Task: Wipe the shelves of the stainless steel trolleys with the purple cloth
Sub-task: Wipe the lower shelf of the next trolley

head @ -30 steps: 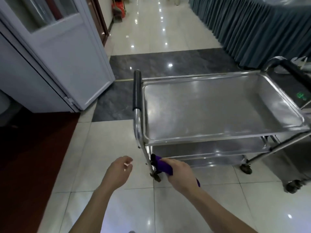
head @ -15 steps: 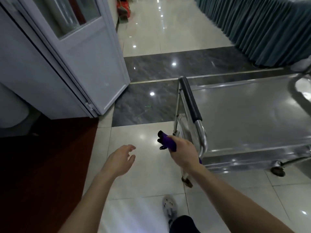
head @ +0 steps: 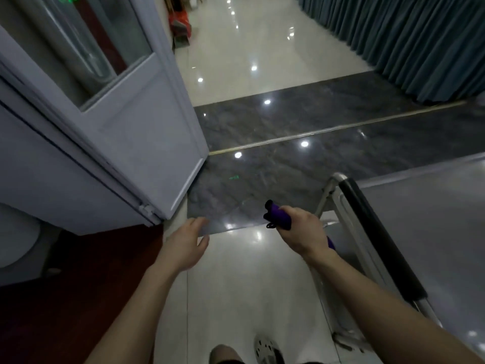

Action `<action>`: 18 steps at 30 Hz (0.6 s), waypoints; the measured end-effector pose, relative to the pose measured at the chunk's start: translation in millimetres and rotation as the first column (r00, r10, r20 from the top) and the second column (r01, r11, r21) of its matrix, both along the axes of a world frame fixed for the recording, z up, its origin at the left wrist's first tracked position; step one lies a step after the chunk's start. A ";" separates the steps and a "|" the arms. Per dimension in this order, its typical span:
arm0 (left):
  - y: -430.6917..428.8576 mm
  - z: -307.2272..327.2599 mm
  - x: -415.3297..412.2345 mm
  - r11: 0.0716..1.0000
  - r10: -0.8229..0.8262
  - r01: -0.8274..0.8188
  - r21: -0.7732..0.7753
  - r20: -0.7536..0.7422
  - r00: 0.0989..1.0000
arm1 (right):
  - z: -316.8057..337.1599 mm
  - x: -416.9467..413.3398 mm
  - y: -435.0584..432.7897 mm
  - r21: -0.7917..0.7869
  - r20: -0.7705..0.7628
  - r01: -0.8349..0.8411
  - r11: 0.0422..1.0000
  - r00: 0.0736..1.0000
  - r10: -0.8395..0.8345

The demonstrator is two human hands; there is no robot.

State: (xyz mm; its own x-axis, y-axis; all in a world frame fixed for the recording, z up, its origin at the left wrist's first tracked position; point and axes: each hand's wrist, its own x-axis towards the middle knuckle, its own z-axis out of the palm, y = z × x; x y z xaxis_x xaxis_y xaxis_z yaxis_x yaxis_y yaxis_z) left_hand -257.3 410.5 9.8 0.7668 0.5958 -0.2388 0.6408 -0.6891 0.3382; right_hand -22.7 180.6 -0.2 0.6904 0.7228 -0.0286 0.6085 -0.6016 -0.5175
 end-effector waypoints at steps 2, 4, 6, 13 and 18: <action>42.0 2.8 32.2 0.999 -0.042 0.041 0.013 0.013 0.999 | 2.9 24.4 29.8 -0.015 0.024 0.034 0.999 0.999 -0.034; 83.9 -0.9 67.5 0.996 -0.084 0.084 0.025 0.009 0.996 | 2.6 51.0 57.1 -0.030 0.036 0.075 0.997 0.997 -0.074; 125.4 -6.6 108.8 0.991 -0.135 0.135 0.024 -0.005 0.991 | -0.2 80.9 84.5 -0.028 0.056 0.125 0.992 0.991 -0.123; 239.8 -3.4 288.6 0.884 -0.466 0.468 0.005 -0.081 0.881 | 7.0 177.8 159.7 -0.012 0.080 0.405 0.914 0.912 -0.403; 262.0 21.8 425.8 0.746 -0.664 0.666 0.000 -0.083 0.744 | 15.5 236.8 171.2 -0.047 0.173 0.555 0.831 0.824 -0.540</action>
State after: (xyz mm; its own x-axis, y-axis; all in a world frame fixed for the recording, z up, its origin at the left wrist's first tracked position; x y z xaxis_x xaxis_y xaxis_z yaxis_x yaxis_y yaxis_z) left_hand 168.5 672.5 31.6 0.9522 -0.0512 -0.3012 0.0384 -0.9580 0.2841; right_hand 214.1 351.8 15.2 0.9731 0.2234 0.0570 0.2283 -0.8982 -0.3756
